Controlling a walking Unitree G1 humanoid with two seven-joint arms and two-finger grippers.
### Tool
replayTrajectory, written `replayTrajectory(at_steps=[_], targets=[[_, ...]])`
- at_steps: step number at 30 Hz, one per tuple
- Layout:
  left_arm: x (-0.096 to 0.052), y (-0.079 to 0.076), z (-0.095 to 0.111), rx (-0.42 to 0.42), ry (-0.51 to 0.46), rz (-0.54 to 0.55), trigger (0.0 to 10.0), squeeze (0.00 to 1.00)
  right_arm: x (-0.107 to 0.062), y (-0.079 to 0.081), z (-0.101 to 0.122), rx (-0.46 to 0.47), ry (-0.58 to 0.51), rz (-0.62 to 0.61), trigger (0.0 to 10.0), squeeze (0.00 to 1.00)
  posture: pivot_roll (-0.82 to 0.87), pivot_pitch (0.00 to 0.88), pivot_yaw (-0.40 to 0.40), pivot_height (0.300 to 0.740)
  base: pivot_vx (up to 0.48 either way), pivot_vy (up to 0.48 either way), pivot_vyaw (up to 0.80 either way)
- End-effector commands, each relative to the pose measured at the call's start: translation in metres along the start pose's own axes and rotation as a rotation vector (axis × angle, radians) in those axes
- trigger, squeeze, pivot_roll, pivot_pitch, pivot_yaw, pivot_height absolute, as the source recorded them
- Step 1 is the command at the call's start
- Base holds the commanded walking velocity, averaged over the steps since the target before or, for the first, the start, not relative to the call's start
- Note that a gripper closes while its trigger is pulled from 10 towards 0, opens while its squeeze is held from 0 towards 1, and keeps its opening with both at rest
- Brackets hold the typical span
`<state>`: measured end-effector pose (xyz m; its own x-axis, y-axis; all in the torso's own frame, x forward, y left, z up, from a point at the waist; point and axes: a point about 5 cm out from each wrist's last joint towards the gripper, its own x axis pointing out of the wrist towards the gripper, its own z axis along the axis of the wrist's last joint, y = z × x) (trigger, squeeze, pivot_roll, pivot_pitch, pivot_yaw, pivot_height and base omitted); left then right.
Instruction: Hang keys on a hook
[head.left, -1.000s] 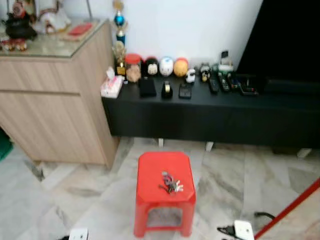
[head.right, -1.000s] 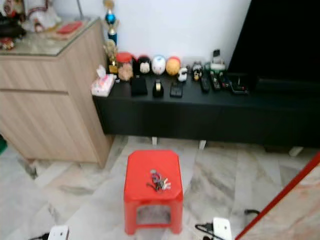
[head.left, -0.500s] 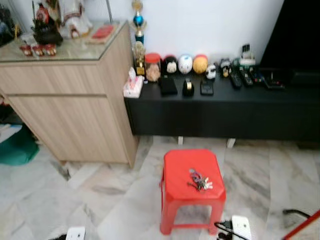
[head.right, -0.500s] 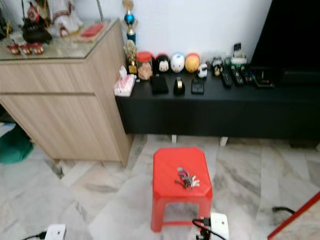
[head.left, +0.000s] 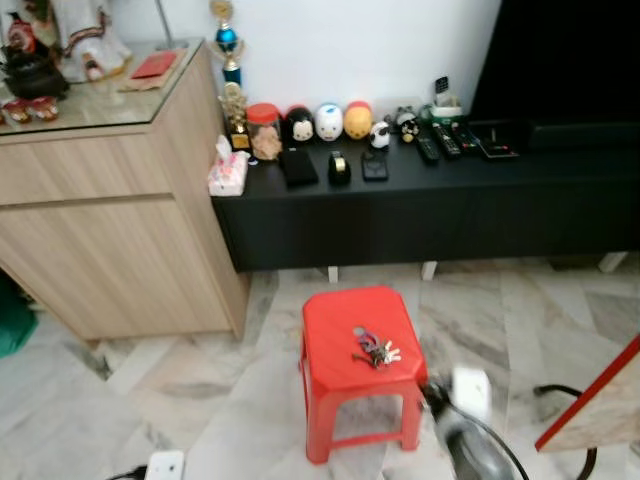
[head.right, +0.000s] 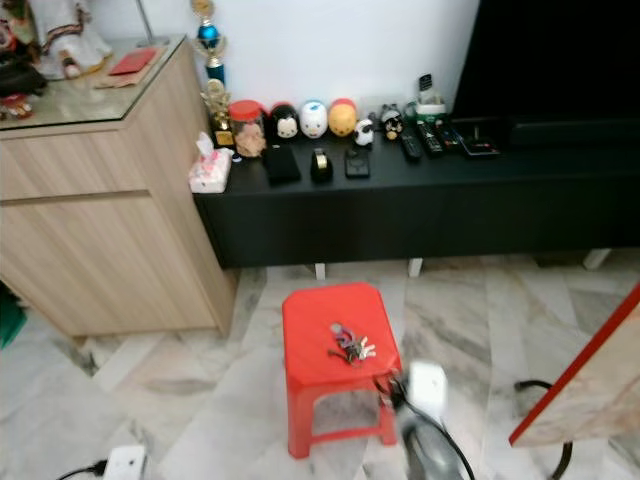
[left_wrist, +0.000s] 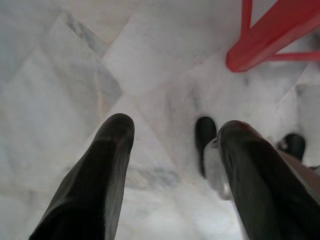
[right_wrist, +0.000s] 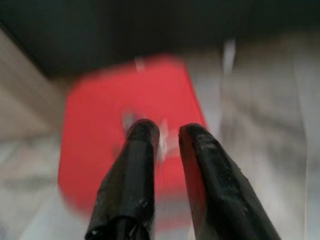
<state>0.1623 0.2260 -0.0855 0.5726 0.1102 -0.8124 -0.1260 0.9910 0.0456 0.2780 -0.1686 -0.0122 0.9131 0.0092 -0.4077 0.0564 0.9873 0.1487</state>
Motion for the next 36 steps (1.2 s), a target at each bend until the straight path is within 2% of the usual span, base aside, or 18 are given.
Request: replayTrajectory(at_steps=[1,6,11,15,20,23,28,32,33,34,36], targets=[[-0.003,0.007,-0.009,-0.036,0.021,0.036,10.0,0.00,-0.007,-0.005,-0.014,0.022,0.035,-0.019,10.0,0.00,0.01,0.000,0.011,0.740,0.000,0.000,0.00],[-0.002,0.004,-0.009,-0.063,0.013,0.033,10.0,0.00,-0.007,-0.002,-0.011,0.027,0.002,-0.001,10.0,0.00,0.04,0.000,-0.030,0.740,0.000,0.000,0.00],[-0.003,0.004,-0.009,-0.094,-0.001,0.046,10.0,0.00,-0.009,-0.012,-0.003,-0.039,-0.057,-0.021,10.0,0.00,0.02,0.000,-0.020,0.740,0.000,0.000,0.75],[-0.003,0.003,-0.010,-0.101,-0.002,0.045,10.0,0.00,-0.010,-0.013,-0.001,-0.029,-0.085,-0.005,10.0,0.00,0.00,0.000,-0.011,0.740,0.000,0.000,0.80],[-0.003,0.000,-0.011,-0.103,0.000,0.041,10.0,0.00,-0.012,-0.011,-0.009,-0.032,-0.053,0.007,10.0,0.00,0.01,0.000,-0.021,0.740,0.000,0.000,0.80],[-0.003,-0.002,-0.012,-0.101,-0.005,0.036,10.0,0.00,-0.013,-0.008,-0.013,-0.027,-0.039,0.017,10.0,0.00,0.01,0.000,-0.024,0.740,0.000,0.000,0.00],[-0.003,-0.002,-0.008,-0.105,-0.061,0.043,10.0,0.00,-0.010,-0.004,-0.007,-0.003,-0.067,0.002,10.0,0.00,0.03,0.000,-0.032,0.740,0.000,0.000,0.00],[-0.004,-0.002,0.001,-0.104,-0.150,0.025,10.0,0.00,-0.010,-0.006,0.002,-0.033,-0.125,-0.004,10.0,0.00,0.04,0.000,-0.044,0.740,0.000,0.000,0.00],[-0.003,0.000,0.017,-0.095,-0.225,0.023,10.0,0.00,-0.010,-0.006,0.004,-0.047,-0.131,-0.002,10.0,0.00,0.04,0.000,-0.044,0.740,0.000,0.000,0.00],[-0.004,0.004,0.071,-0.067,-0.458,0.012,10.0,0.00,-0.010,-0.006,0.006,-0.065,-0.148,0.002,10.0,0.00,0.03,0.000,-0.044,0.740,0.000,0.000,0.00],[-0.010,0.003,0.103,-0.044,-0.600,-0.004,10.0,0.00,-0.011,-0.007,0.006,-0.063,-0.162,0.004,10.0,0.00,0.03,0.000,-0.041,0.740,0.000,0.000,0.00]])
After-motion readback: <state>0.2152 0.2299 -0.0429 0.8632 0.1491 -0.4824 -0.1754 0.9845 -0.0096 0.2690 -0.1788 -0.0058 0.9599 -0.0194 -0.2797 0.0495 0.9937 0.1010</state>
